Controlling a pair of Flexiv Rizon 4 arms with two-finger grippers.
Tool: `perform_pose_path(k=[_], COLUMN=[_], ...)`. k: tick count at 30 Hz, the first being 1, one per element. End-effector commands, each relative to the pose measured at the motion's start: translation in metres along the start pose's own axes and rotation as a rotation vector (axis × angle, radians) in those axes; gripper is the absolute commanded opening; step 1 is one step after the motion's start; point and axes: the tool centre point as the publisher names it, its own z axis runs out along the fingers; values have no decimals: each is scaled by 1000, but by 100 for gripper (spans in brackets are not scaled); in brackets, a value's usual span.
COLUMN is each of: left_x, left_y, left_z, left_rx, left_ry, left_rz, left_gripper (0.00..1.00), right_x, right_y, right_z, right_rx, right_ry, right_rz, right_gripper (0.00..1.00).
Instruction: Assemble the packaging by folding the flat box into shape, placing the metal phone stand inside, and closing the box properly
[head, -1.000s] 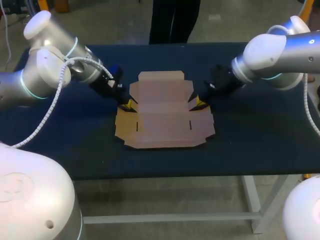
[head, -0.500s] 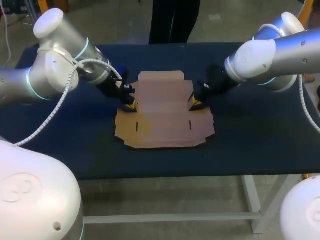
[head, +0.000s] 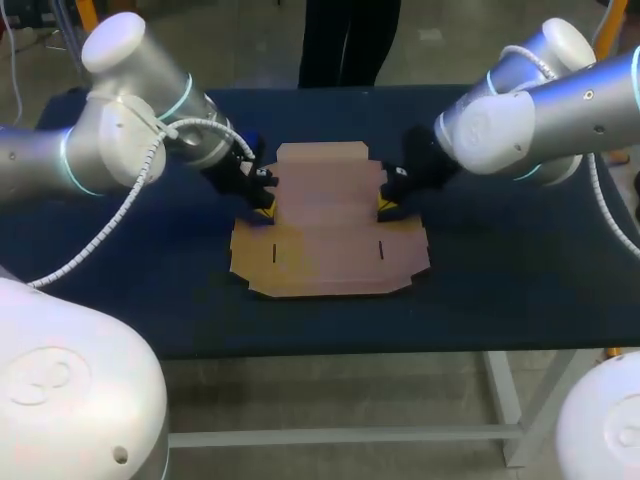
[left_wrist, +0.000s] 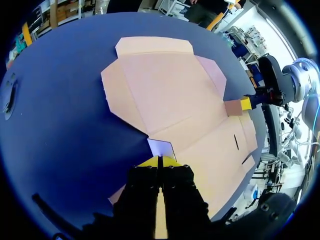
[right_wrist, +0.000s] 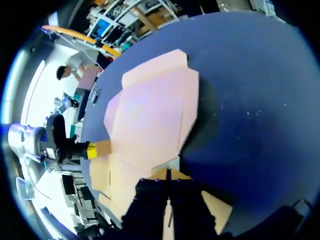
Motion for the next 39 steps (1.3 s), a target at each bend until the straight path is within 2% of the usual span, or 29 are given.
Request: perform_pose_path(k=[1,39], left_x=[5,17], left_y=[-1,-9], left_z=[1,15], left_rx=[-5,-6], left_ry=[-34,-78], left_rz=[-2,13], left_gripper=[0,0], right_x=[3,10], right_y=[0,1], right_z=[3,18], right_rx=[-1,-49], right_ry=[-13,-147], right_rz=[-2,16], right_gripper=[0,0])
